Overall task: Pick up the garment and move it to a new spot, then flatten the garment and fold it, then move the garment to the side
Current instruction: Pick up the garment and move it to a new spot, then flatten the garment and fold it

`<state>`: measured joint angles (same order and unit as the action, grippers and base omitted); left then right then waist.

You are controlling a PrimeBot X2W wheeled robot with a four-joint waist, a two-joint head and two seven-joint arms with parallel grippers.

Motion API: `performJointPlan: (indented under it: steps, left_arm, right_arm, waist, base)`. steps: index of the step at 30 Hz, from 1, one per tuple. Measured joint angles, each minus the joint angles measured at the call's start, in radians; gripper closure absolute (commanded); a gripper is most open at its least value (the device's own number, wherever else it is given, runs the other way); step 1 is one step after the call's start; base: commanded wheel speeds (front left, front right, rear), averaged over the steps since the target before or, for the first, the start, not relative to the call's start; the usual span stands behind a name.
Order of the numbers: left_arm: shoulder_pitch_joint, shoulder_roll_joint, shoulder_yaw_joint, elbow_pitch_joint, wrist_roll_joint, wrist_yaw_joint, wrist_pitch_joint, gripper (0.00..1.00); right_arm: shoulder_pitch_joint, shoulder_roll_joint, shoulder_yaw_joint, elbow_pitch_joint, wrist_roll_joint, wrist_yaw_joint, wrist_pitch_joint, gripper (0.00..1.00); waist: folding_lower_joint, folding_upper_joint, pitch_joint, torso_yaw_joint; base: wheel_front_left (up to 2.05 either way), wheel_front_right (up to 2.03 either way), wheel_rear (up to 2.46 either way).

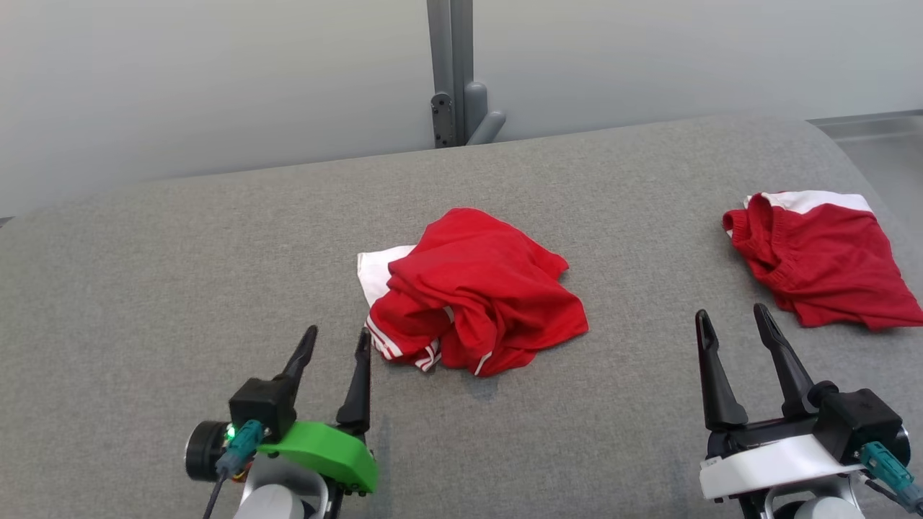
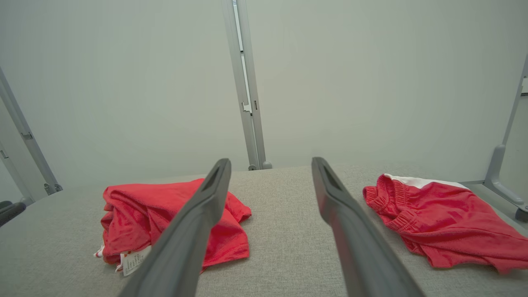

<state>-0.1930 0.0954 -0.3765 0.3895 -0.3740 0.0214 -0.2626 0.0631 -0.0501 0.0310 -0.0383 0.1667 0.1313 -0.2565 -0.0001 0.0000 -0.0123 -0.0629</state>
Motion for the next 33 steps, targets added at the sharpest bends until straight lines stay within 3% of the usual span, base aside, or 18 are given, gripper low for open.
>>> performJointPlan:
  steps: [4, 9, 33]
  left_arm:
    - [0.067, -0.012, 0.076, -0.067, -0.002, 0.032, 0.0, 0.0]
    - [0.135, -0.021, 0.125, -0.132, 0.022, 0.042, 0.0, 0.0]
    - [0.203, -0.042, 0.165, -0.158, 0.067, 0.016, 0.0, 0.0]
  right_arm:
    - [0.011, 0.0, -0.016, 0.012, 0.0, 0.0, -0.001, 0.0]
    - [0.015, 0.0, -0.033, 0.027, -0.002, 0.0, -0.002, 0.0]
    - [0.024, 0.0, -0.04, 0.042, 0.015, 0.0, -0.005, 0.0]
  waist:
    - [0.0, 0.0, -0.015, 0.026]
    - [0.0, 0.0, -0.024, 0.055]
    - [0.0, 0.0, -0.031, 0.084]
  base:
    - [0.0, 0.0, 0.0]
    - [0.0, 0.0, 0.0]
    - [0.0, 0.0, 0.0]
